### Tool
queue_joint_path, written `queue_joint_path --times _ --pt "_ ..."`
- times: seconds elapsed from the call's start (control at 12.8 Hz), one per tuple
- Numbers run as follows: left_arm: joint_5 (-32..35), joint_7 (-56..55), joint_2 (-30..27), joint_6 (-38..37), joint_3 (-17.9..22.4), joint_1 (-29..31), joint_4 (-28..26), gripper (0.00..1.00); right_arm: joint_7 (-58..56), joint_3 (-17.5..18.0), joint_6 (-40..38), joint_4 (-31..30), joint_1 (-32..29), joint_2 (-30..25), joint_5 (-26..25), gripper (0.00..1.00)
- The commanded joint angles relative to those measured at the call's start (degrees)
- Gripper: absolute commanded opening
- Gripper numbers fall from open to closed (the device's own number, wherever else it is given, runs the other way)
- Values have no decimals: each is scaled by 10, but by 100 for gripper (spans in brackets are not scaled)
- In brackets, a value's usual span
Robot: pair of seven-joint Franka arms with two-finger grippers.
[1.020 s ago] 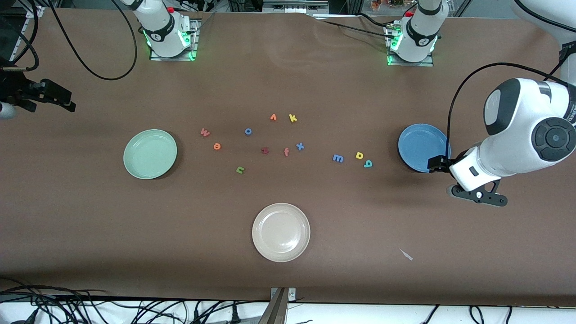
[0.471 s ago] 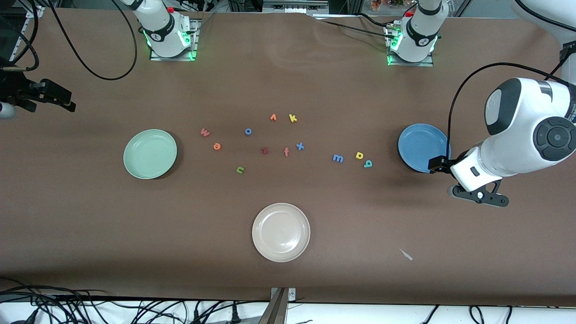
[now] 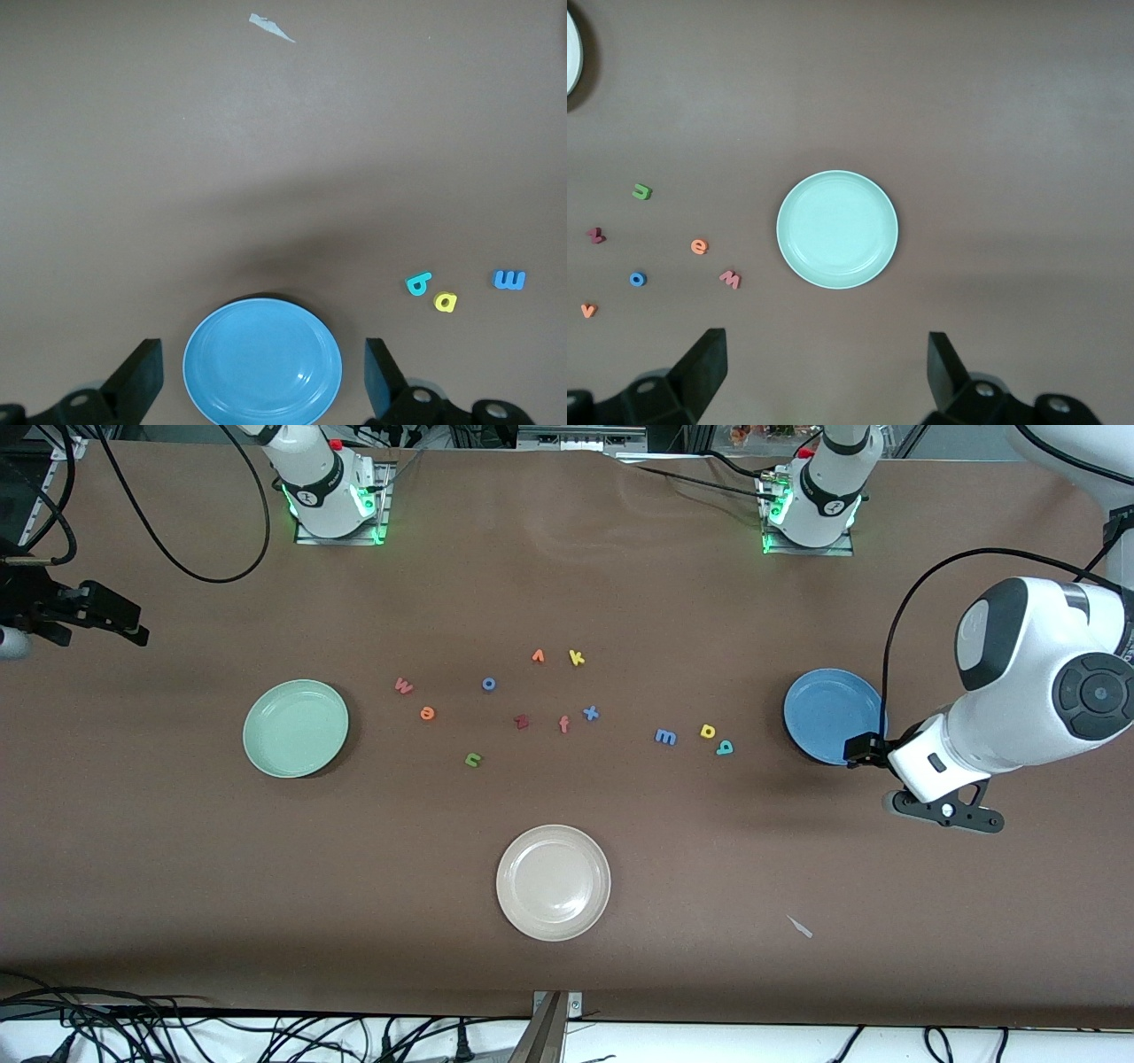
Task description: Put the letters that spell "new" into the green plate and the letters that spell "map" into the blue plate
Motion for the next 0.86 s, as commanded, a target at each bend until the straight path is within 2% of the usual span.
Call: queue_joint_path --times 0.0,0.78 --pt "4 5 -2 -1 3 -3 7 100 0 1 -5 11 -1 4 7 100" --pt "13 10 -3 -4 2 -3 7 99 1 1 -5 10 -4 4 8 100"
